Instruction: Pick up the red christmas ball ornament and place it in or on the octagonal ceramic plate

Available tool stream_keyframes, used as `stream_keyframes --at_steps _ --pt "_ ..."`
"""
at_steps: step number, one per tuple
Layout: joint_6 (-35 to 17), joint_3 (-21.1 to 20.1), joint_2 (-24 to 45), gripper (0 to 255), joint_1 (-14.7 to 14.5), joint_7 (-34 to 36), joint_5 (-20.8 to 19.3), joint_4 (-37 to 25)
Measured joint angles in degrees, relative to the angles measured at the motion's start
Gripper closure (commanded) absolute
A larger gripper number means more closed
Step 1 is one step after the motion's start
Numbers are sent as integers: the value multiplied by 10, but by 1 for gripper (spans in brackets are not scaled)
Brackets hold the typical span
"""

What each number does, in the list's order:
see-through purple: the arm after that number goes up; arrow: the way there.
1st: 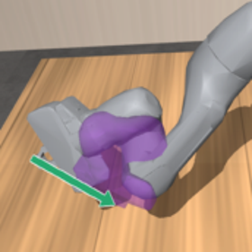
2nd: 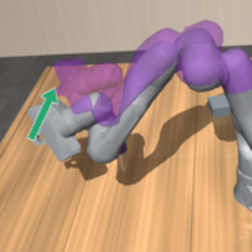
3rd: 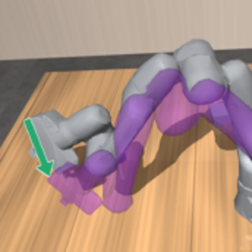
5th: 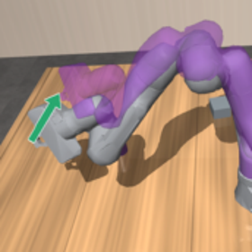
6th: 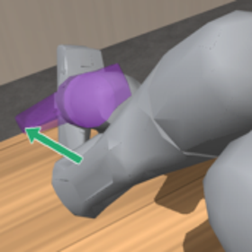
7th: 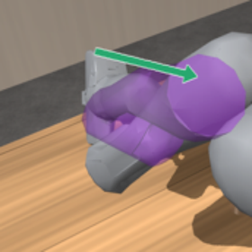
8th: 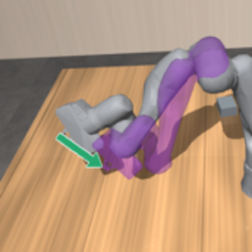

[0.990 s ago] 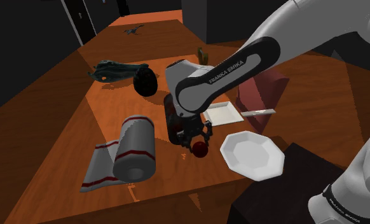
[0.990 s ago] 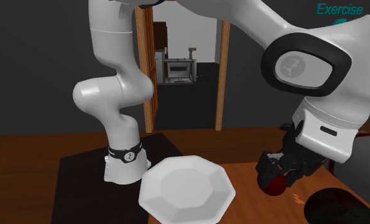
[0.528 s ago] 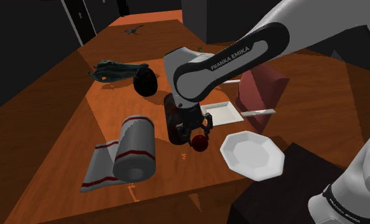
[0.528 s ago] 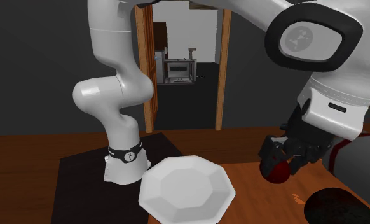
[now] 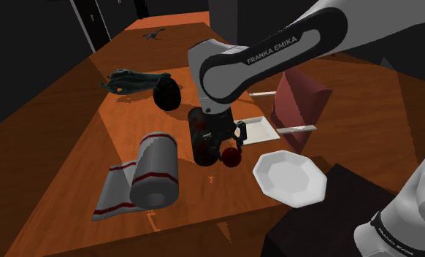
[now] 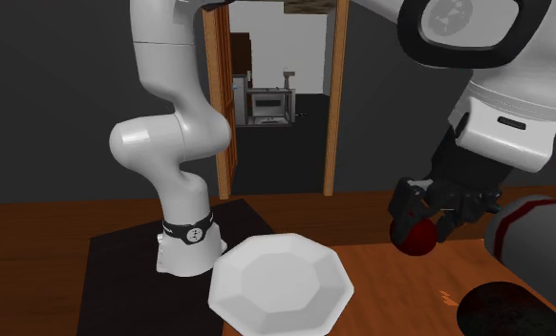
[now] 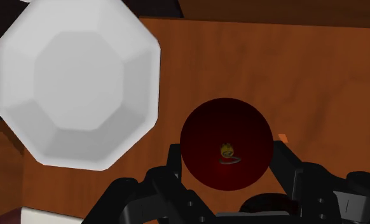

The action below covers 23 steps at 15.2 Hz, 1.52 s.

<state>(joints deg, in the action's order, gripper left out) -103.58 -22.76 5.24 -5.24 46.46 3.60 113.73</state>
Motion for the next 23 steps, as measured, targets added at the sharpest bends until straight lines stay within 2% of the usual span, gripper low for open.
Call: stream_keyframes --at_steps 7,15,19,23 --pt "-22 26 -134 255 26 -74 34 153" --pt "-23 82 -292 255 47 -168 40 315" --pt "-44 89 -306 255 49 -181 39 351" --pt "-81 85 -291 255 49 -181 40 374"
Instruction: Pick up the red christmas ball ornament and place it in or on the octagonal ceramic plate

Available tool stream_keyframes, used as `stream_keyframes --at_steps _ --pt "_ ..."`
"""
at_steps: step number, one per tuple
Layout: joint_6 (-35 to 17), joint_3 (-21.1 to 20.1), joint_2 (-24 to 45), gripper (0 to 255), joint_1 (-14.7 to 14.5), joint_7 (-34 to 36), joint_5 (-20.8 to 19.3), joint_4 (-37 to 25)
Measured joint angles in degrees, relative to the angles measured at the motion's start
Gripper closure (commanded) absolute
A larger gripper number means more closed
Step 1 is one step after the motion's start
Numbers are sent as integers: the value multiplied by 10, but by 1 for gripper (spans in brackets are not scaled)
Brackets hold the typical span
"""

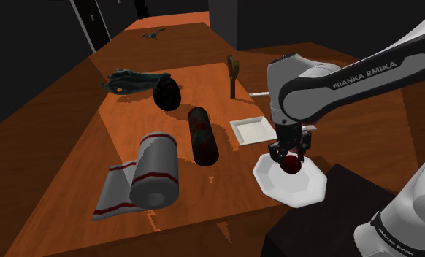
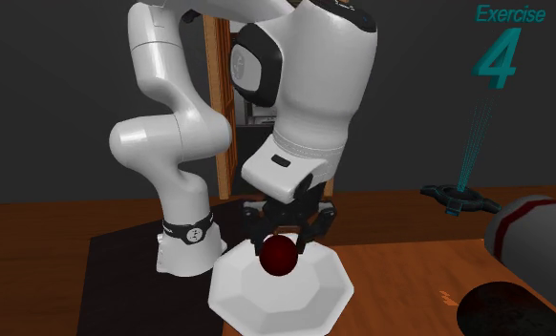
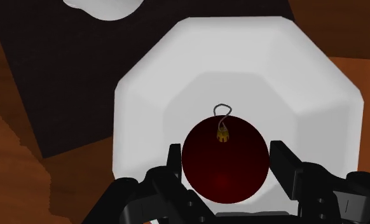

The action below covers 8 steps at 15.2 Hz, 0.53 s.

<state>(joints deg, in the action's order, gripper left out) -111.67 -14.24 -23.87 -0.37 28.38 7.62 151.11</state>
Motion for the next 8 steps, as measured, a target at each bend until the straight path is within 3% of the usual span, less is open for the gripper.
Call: stream_keyframes --at_steps 8 --pt "-40 -4 23 255 1 2 0 16"
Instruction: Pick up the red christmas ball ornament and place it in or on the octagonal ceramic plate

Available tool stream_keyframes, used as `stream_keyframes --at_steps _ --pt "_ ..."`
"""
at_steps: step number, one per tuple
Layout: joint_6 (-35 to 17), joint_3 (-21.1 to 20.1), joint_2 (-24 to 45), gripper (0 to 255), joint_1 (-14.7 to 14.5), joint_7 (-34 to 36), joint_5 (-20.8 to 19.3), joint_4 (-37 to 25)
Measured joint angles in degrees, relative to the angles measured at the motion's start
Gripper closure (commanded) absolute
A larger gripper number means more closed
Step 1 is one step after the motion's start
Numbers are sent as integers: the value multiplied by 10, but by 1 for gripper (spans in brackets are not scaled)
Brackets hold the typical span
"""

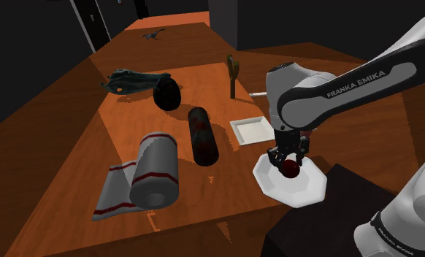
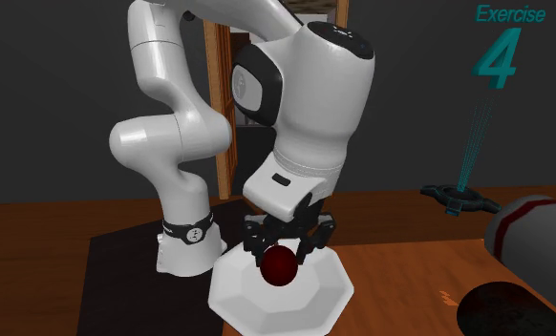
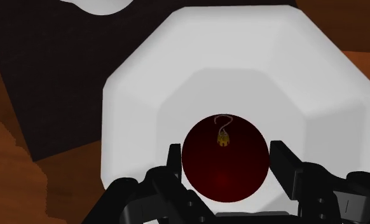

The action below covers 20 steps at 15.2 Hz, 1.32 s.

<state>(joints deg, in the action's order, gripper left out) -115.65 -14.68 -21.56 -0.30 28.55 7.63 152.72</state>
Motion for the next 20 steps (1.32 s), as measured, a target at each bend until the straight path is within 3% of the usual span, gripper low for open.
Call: stream_keyframes --at_steps 2,3,9,14,20 --pt "0 0 0 255 0 0 0 0" --pt "0 0 0 0 0 0 0 0" --pt "-1 0 1 0 0 0 0 0" --pt "71 6 -19 0 2 0 -4 -53" --pt "79 7 -18 0 3 0 -6 -61"
